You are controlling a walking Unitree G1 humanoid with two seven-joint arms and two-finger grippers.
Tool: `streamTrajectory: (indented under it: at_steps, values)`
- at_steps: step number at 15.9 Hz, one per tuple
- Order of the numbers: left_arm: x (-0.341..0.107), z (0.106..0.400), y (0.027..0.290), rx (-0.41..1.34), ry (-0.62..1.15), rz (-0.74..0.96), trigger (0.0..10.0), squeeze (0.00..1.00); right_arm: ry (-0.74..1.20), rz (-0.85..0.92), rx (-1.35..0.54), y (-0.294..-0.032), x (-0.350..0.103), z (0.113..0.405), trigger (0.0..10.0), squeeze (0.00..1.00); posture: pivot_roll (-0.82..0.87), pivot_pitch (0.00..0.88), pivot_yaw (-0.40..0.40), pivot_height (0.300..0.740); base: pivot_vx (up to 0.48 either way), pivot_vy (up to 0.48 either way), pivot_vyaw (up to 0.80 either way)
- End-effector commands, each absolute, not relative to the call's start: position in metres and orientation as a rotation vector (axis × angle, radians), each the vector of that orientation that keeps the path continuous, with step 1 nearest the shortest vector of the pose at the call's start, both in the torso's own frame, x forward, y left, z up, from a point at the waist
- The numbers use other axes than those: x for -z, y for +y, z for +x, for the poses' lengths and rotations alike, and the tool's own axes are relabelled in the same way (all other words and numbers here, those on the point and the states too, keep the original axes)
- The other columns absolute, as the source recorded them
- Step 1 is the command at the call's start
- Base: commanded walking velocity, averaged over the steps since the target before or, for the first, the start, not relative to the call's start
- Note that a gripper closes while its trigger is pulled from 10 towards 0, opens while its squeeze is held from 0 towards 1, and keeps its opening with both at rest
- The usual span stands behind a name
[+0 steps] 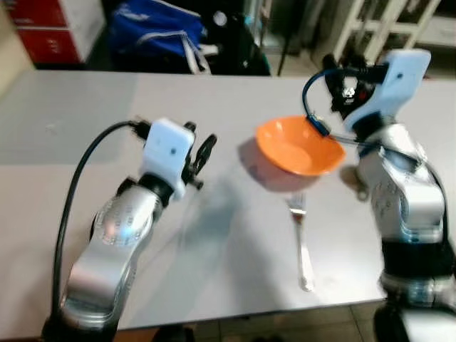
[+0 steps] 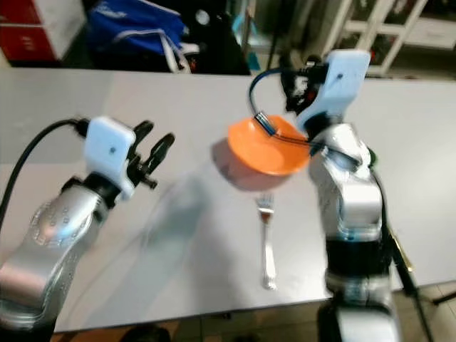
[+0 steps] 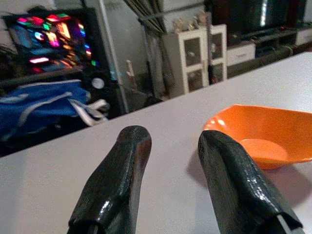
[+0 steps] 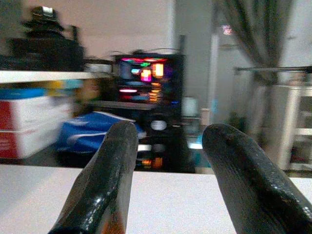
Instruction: Setting the table
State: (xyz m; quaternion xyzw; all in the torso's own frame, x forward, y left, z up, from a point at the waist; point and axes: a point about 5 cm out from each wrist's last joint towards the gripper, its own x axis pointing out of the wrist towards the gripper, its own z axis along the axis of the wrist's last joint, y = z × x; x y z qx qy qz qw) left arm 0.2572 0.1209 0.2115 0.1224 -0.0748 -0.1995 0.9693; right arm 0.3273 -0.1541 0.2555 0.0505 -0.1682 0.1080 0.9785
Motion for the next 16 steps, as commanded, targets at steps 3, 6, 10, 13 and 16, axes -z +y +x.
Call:
streamTrajectory:
  at_steps: [3, 6, 10, 13, 16]
  values:
    - [-0.211, 0.249, 0.116, 0.413, -0.153, 0.287, 10.0, 0.00, -0.340, 0.097, -0.264, -0.140, -0.260, 0.323, 10.0, 0.00, 0.02, 0.004, -0.103, 0.740, 0.000, 0.480, 0.00]
    - [-0.211, 0.250, 0.117, 0.404, -0.148, 0.281, 10.0, 0.00, -0.319, 0.191, -0.222, -0.145, -0.260, 0.321, 10.0, 0.00, 0.01, 0.012, -0.076, 0.740, 0.000, 0.480, 0.00]
    - [-0.206, 0.252, 0.118, 0.384, -0.113, 0.278, 10.0, 0.00, -0.249, 0.254, -0.260, -0.146, -0.245, 0.301, 10.0, 0.00, -0.01, 0.028, -0.048, 0.740, 0.000, 0.480, 0.00]
    - [-0.198, 0.248, 0.127, 0.366, -0.072, 0.301, 10.0, 0.00, -0.141, 0.062, -0.473, -0.153, -0.207, 0.264, 10.0, 0.00, 0.00, 0.033, -0.047, 0.740, 0.000, 0.480, 0.53]
    - [-0.188, 0.240, 0.138, 0.382, -0.017, 0.332, 10.0, 0.00, -0.109, 0.048, -0.621, -0.149, -0.190, 0.241, 10.0, 0.00, 0.00, 0.033, -0.034, 0.740, 0.000, 0.480, 0.80]
